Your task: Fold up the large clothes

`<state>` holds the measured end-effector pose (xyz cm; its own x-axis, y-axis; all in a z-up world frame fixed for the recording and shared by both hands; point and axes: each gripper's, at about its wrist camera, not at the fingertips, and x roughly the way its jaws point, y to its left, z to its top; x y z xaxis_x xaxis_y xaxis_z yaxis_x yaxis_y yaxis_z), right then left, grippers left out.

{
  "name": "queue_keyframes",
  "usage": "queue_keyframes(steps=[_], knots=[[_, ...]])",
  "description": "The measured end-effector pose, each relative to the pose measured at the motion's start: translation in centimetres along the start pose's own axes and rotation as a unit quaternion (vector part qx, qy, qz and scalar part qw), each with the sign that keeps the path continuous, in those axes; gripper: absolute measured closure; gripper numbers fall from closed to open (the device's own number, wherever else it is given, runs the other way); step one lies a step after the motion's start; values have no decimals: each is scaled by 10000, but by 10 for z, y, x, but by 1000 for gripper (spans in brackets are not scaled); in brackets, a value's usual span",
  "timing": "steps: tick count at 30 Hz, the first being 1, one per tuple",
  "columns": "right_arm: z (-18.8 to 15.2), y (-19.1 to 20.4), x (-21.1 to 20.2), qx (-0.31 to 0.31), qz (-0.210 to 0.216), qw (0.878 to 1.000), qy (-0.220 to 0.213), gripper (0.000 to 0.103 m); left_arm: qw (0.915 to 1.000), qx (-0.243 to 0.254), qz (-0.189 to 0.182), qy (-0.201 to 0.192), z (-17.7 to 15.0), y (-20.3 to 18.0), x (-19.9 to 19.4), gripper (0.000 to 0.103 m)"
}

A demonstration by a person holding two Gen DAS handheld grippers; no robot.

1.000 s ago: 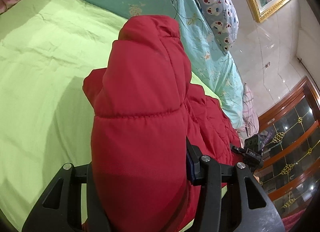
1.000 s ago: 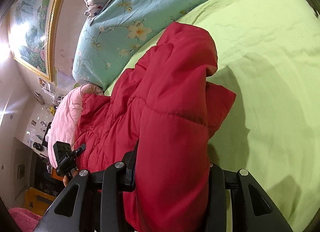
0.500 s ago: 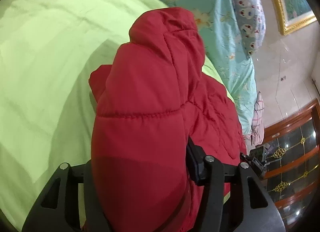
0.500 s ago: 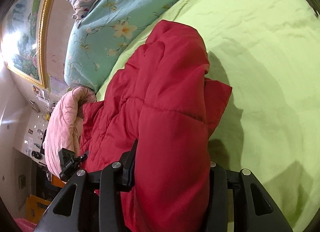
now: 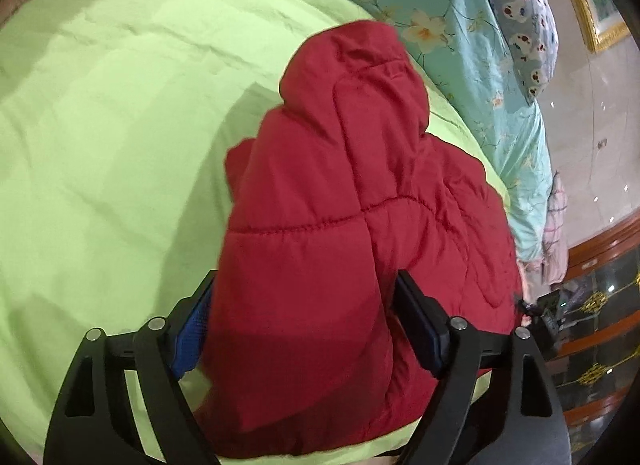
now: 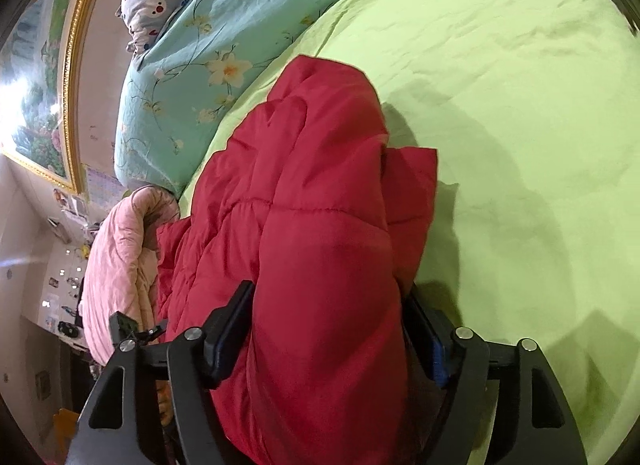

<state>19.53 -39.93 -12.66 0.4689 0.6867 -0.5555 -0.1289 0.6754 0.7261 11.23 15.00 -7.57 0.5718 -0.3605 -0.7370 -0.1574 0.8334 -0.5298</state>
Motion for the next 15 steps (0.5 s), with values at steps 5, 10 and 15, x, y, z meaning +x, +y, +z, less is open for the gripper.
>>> queue_keyframes(steps=[5,10,15], knots=[[-6,7,-23,-135,-282,9991,-280,28,9984,143,489,-234,-5,4,-25,19],[-15,20,-48,-381,-452,9965,-588,28,9965,316,402,-658,-18,-2,-52,19],[-24,45,-57,-788,-688,9918,-734,28,9936,706,287,-835,-29,-30,-57,19]])
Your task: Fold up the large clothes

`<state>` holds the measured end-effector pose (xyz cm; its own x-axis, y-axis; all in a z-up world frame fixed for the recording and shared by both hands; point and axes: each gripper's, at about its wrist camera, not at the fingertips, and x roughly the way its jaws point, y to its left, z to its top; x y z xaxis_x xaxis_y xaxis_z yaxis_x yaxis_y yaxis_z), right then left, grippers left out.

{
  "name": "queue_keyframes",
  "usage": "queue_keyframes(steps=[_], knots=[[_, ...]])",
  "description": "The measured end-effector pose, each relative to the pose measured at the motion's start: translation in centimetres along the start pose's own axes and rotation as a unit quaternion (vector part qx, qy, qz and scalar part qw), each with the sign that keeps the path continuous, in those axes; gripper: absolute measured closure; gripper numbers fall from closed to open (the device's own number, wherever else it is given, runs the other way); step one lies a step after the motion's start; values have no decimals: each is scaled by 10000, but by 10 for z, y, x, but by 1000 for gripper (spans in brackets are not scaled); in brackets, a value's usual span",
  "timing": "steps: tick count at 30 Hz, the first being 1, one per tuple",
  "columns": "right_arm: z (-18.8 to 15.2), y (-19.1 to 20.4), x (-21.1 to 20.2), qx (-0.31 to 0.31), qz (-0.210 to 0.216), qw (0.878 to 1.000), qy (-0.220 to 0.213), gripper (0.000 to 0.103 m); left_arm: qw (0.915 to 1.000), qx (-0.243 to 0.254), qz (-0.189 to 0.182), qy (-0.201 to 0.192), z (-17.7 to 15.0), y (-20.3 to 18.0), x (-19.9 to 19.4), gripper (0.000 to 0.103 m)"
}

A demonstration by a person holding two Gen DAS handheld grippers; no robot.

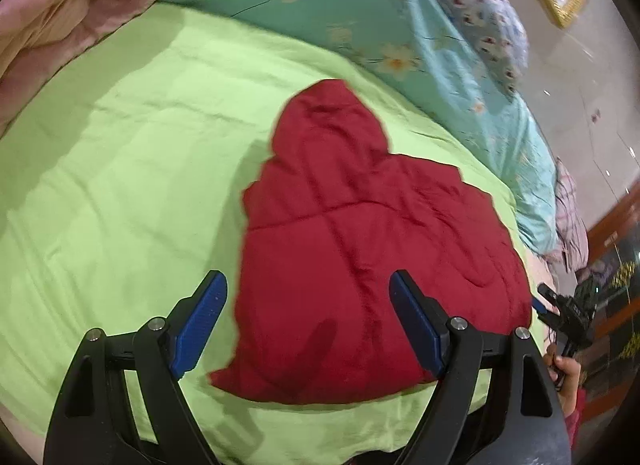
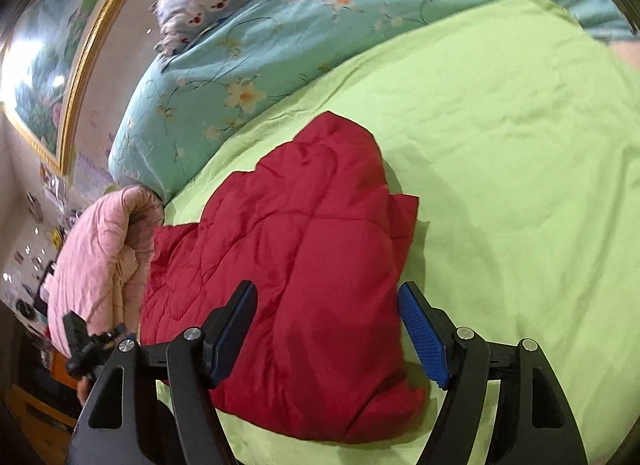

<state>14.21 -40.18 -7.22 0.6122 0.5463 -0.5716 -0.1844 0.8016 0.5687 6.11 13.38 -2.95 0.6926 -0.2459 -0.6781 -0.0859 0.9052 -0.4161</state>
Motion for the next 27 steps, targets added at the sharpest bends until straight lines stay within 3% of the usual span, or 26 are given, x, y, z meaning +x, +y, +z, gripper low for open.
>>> queue_keyframes(steps=[5,9,11,16,21,27], knots=[[-2,27,-3,-482,-398,9979,-174,32,9987,441,-215,-127,-2,-41,5,19],[-8,63,8,-1067,-632,9921,-194,48,9956,856,-369,-94,-12,-74,18,19],[-15,80,16,-1320,-609,9893,-129,48,9930,1108,-411,-45,-20,-90,26,19],[-41,130,53,-2148,-465,9755,97,48,9869,1595,-245,44,-36,-119,53,20],[-42,138,89,-2171,-547,9739,375,48,9853,1686,67,260,-26,-121,84,20],[-16,139,124,-2221,-913,9692,539,50,9887,1408,425,280,8,-116,111,20]])
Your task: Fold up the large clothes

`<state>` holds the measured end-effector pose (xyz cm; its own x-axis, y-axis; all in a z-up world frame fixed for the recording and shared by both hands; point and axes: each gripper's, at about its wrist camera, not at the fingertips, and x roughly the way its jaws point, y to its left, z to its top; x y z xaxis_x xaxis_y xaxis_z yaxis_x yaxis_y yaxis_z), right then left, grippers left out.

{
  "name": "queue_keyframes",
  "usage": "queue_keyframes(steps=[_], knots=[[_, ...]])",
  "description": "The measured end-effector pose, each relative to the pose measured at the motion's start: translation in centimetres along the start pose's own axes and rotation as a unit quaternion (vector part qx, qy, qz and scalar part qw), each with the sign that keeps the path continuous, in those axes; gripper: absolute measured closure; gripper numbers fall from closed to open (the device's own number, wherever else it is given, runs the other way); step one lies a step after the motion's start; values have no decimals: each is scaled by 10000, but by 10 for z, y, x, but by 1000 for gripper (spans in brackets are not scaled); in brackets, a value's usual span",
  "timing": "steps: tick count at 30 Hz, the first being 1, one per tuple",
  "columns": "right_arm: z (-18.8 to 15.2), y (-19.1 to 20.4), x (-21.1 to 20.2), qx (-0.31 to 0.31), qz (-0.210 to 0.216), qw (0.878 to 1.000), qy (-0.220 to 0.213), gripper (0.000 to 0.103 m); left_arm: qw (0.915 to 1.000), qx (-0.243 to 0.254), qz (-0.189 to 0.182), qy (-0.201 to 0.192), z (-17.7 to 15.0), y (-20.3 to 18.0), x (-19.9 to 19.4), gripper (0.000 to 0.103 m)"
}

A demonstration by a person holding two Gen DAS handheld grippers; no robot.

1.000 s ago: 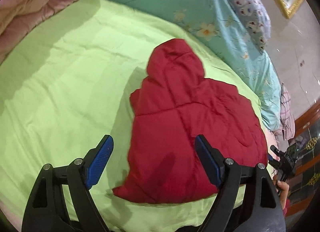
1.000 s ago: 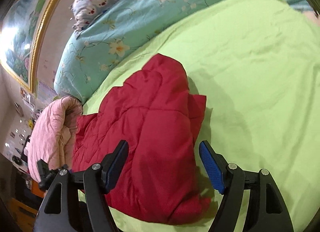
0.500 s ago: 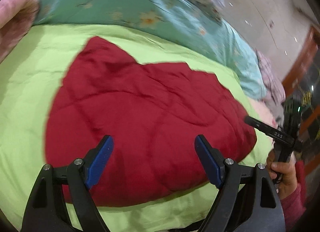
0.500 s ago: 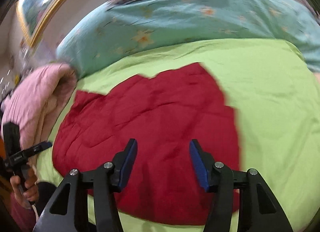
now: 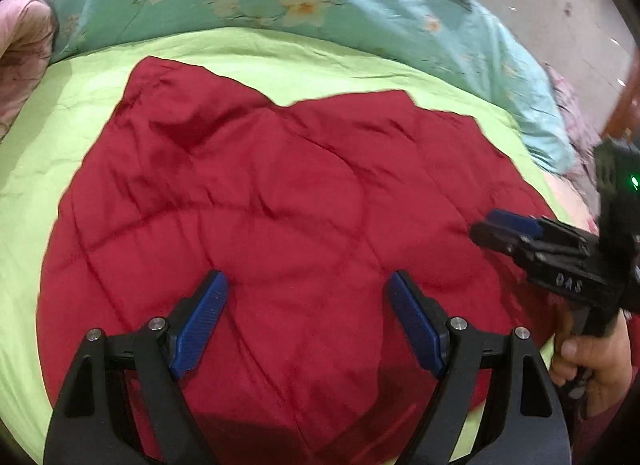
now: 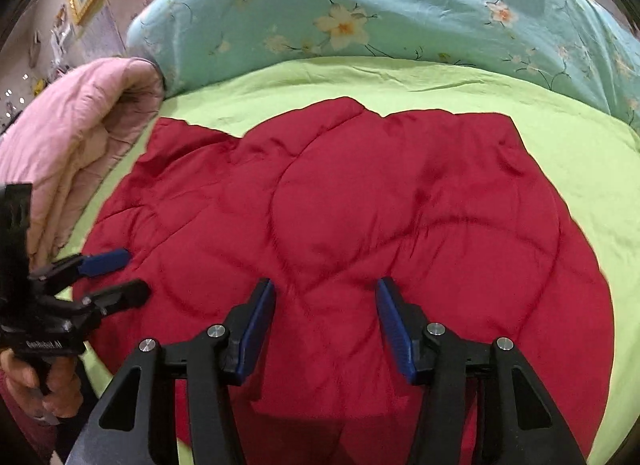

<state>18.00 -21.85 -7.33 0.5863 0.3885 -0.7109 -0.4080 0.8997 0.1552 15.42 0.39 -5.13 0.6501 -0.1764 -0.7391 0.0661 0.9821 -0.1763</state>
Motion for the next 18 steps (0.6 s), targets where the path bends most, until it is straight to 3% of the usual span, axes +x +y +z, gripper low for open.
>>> queue_keyframes(steps=[5,11,15,18], knots=[[24,-1,24,-91,-450,9988,196,50,9991,-206,351,130,30,18,29,24],[55,-52,49,382,-988,9940,271,50,9919,-907,871,176,67,66,59,26],[61,-99,58,987,-1055,9892,265,50,9843,-1486,902,318,80,101,81,26],[58,-126,62,1488,-904,9845,213,50,9800,-1612,1101,383,83,109,93,26]])
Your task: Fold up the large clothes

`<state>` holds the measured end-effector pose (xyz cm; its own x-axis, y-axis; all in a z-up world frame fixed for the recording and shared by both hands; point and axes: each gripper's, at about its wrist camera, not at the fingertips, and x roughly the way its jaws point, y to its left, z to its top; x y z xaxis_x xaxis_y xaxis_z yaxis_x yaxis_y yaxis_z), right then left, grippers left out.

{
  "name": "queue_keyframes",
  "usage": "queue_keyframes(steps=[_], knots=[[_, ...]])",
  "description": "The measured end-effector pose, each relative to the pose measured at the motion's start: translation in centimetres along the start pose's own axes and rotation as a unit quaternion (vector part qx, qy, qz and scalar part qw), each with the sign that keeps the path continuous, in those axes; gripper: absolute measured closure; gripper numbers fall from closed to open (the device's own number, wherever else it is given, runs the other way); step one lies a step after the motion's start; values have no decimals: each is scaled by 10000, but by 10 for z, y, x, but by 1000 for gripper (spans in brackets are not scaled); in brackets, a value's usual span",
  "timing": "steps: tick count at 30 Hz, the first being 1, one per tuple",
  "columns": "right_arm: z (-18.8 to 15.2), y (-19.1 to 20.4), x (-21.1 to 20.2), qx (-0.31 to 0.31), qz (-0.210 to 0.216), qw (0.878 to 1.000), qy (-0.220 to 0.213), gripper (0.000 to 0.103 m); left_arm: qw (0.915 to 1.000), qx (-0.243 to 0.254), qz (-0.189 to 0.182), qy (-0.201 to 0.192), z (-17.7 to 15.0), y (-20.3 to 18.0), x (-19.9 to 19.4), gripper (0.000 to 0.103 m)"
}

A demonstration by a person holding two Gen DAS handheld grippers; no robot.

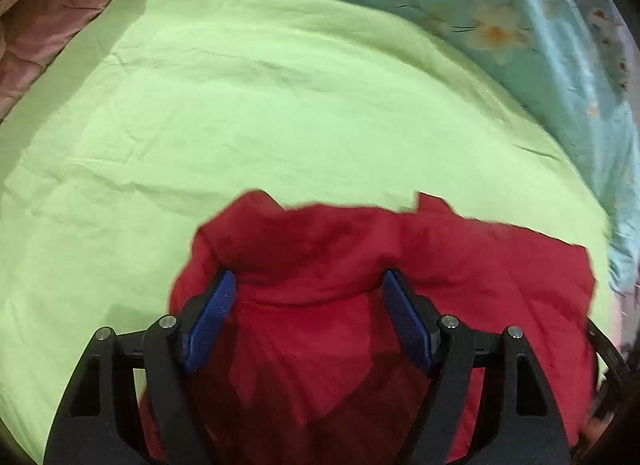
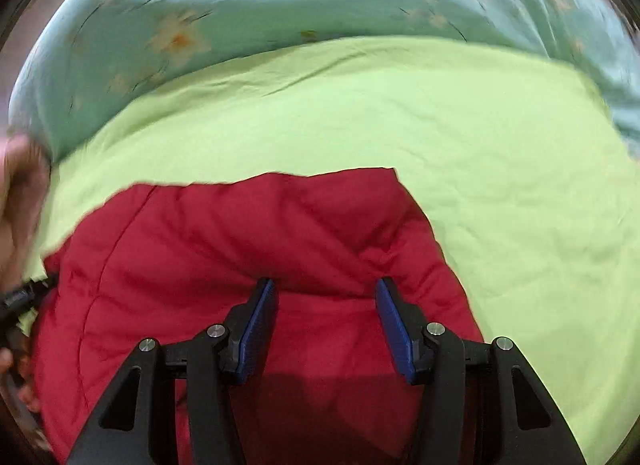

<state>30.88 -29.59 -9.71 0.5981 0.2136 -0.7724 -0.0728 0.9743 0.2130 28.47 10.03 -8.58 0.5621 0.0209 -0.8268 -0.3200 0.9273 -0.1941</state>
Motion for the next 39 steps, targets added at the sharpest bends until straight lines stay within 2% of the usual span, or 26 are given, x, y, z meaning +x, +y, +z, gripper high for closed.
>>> queue_keyframes(steps=[5,9,13,17,25,33,36,39], knots=[[-4,-12,4,251,-176,9994,-141,50,9998,-54,184,41,-1,3,11,26],[-1,-25,6,514,-106,9986,-72,50,9995,-209,208,57,4,10,5,26],[1,-35,-6,723,-136,9973,-63,50,9992,-372,-127,-90,1,24,-23,26],[-6,-48,-36,812,-231,9961,-273,50,9989,-159,-312,-299,-11,27,-59,26],[-37,-32,-93,356,93,9977,-569,47,9942,469,-853,-459,-77,12,-128,26],[-98,14,-137,-447,673,9946,-647,46,9863,806,-1397,-353,-138,-18,-155,26],[-119,31,-146,-820,672,9922,-648,47,9835,1006,-1459,-375,-157,-26,-164,26],[-140,43,-146,-1217,341,9903,-581,47,9840,1209,-1271,-308,-172,-30,-162,26]])
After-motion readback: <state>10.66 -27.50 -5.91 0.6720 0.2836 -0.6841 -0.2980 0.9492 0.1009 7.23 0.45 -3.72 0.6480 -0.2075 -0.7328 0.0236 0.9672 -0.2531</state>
